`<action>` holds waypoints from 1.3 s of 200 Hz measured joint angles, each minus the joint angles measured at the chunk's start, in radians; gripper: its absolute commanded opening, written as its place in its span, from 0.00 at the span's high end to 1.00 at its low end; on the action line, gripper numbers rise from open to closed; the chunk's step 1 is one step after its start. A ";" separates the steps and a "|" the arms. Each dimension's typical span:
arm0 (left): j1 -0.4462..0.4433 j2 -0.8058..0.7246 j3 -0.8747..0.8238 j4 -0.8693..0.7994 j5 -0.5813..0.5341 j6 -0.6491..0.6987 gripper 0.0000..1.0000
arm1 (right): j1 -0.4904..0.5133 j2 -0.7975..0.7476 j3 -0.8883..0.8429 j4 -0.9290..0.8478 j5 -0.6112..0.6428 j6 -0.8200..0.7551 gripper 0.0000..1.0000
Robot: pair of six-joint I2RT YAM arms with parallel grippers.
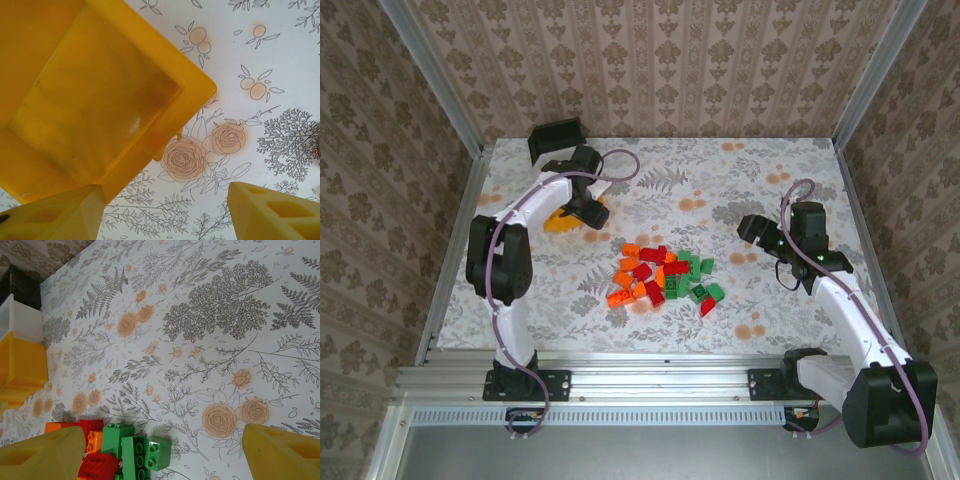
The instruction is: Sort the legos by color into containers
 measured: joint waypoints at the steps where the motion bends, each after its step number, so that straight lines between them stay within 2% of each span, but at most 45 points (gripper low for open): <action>1: 0.000 0.000 0.000 0.001 0.000 0.000 0.31 | 0.000 0.001 0.000 0.000 0.000 0.000 0.17; 38: 0.008 0.000 0.025 0.045 -0.003 0.018 0.30 | 0.015 0.023 0.000 0.000 0.000 0.000 0.17; 76: 0.055 0.018 0.023 0.055 0.010 0.023 0.31 | 0.022 0.025 0.000 0.000 0.000 -0.004 0.17; 122: 0.065 0.031 -0.062 0.085 0.043 0.022 0.35 | 0.024 0.025 0.000 -0.001 0.000 -0.007 0.17; 154: 0.055 0.030 -0.105 0.100 0.056 0.018 0.46 | 0.032 0.025 0.000 -0.001 0.000 -0.007 0.17; 196: -0.007 0.034 -0.093 0.108 0.047 -0.032 0.58 | 0.041 0.025 0.000 -0.001 0.000 -0.007 0.17; 215: -0.031 0.083 -0.009 0.093 0.040 -0.058 0.73 | 0.042 0.024 0.000 -0.006 0.000 -0.007 0.17; 260: -0.049 0.278 0.291 0.046 -0.006 -0.105 0.88 | 0.043 0.004 0.000 -0.023 0.000 -0.008 0.17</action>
